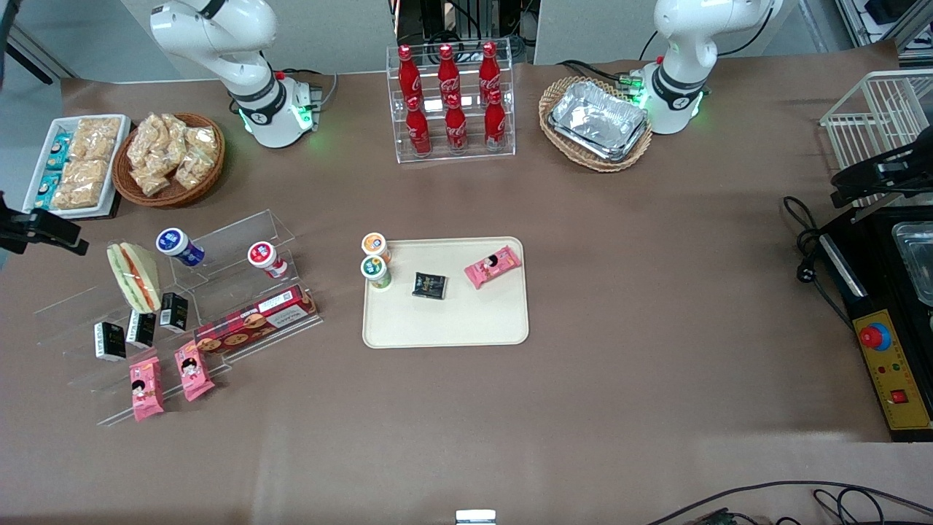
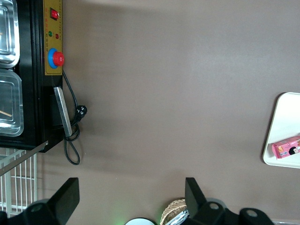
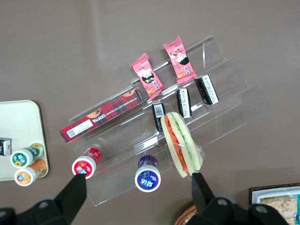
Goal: Place sandwich on tray
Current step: 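Move the right gripper over the wrapped sandwich on the acrylic display, then lower the right gripper and close it on the sandwich's wrapper end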
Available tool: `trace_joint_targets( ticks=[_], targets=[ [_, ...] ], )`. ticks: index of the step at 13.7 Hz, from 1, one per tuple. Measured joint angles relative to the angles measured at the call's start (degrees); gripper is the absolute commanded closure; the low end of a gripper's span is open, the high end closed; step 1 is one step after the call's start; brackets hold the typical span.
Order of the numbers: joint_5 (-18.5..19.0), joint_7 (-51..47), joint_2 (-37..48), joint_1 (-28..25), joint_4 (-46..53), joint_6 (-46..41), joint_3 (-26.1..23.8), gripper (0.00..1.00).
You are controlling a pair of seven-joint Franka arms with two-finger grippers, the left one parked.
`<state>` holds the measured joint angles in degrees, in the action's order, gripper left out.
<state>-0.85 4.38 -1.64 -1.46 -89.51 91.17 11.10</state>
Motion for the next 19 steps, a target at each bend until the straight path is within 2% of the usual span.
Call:
trace_joint_targets(
  ticks=[4,7,11,13,19],
  targets=[
    [-0.57,2.19,-0.01,1.12,-0.2,-0.37,0.34,0.0],
    [-0.57,11.09,-0.04,4.08,-1.14,-2.5,0.43,0.0],
    [-0.81,17.66,0.11,6.54,-2.94,-2.12,0.47,0.0],
    [-0.81,18.59,1.21,6.52,-7.07,1.54,0.32,0.0],
    [-0.72,23.96,8.33,7.86,-28.97,20.7,0.56,0.0]
  ],
)
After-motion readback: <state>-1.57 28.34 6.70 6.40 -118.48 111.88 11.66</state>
